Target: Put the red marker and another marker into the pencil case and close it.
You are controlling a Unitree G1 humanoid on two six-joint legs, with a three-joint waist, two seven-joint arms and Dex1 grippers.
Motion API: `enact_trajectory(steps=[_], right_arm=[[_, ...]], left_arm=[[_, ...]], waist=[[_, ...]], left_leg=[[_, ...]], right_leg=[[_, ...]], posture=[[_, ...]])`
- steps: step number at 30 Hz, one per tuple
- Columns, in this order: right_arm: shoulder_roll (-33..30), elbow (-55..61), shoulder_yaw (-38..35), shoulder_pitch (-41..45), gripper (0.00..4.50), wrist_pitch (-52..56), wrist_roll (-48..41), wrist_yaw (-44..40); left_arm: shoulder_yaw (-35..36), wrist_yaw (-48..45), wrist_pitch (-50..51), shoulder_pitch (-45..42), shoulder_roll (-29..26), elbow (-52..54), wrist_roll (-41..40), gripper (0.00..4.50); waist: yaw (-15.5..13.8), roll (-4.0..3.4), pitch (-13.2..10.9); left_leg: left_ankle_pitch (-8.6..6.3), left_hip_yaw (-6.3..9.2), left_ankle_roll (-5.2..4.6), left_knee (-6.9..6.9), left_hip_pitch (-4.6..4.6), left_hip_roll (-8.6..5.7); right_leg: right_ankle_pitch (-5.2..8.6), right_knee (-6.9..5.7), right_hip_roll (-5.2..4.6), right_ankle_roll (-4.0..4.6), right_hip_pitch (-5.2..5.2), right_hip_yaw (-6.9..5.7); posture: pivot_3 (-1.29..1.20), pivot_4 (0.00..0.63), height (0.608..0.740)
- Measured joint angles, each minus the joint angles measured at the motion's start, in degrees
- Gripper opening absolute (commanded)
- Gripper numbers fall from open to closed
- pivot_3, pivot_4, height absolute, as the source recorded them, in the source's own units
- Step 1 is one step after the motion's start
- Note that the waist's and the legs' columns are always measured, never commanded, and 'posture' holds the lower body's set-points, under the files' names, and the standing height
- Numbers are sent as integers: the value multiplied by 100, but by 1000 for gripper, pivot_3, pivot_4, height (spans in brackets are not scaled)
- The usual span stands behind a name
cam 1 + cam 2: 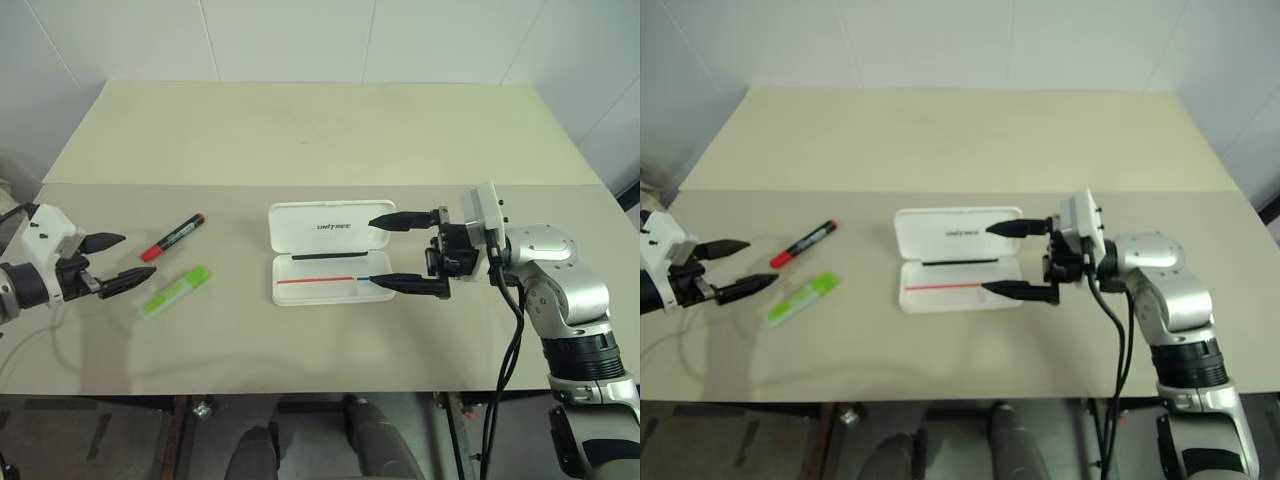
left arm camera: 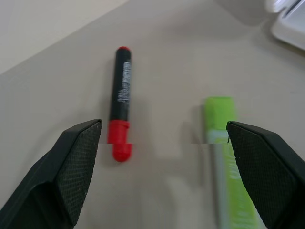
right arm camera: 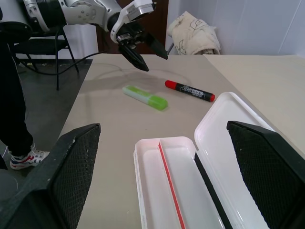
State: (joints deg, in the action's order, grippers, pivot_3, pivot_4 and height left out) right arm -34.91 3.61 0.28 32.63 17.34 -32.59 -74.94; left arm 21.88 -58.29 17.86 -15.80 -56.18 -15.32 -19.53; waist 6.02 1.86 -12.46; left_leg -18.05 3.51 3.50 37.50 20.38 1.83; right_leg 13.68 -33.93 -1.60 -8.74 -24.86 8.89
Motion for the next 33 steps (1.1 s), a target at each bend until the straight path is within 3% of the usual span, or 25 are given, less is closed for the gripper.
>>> enact_trajectory(steps=[15, 28, 33], right_arm=[[-135, 610, -103, -448, 4500, 164, 38, 549], [-291, 1050, -346, -712, 4500, 332, -77, 982], [-296, 1209, -395, -773, 4500, 419, -129, 1161]], left_arm=[[-1076, 72, -1560, -1998, 646, -3394, 810, 4473], [-1187, 516, -2028, -2897, 1070, -4804, 1212, 4473], [-1115, 627, -2028, -3119, 1253, -5089, 1207, 3243]], waist=[[-66, 4, 2], [-147, 7, 4], [-188, 7, 5]], left_leg=[[2, -8, 2, 11, 23, -2], [2, -6, 2, 36, 24, -5], [2, -6, 2, 48, 24, -7]], right_leg=[[4, -57, 0, 6, -51, 0], [3, -82, 1, 6, -49, 0], [3, -91, 1, 5, -47, 1]], posture=[[0, 150, 740], [0, 150, 740], [0, 150, 740]])
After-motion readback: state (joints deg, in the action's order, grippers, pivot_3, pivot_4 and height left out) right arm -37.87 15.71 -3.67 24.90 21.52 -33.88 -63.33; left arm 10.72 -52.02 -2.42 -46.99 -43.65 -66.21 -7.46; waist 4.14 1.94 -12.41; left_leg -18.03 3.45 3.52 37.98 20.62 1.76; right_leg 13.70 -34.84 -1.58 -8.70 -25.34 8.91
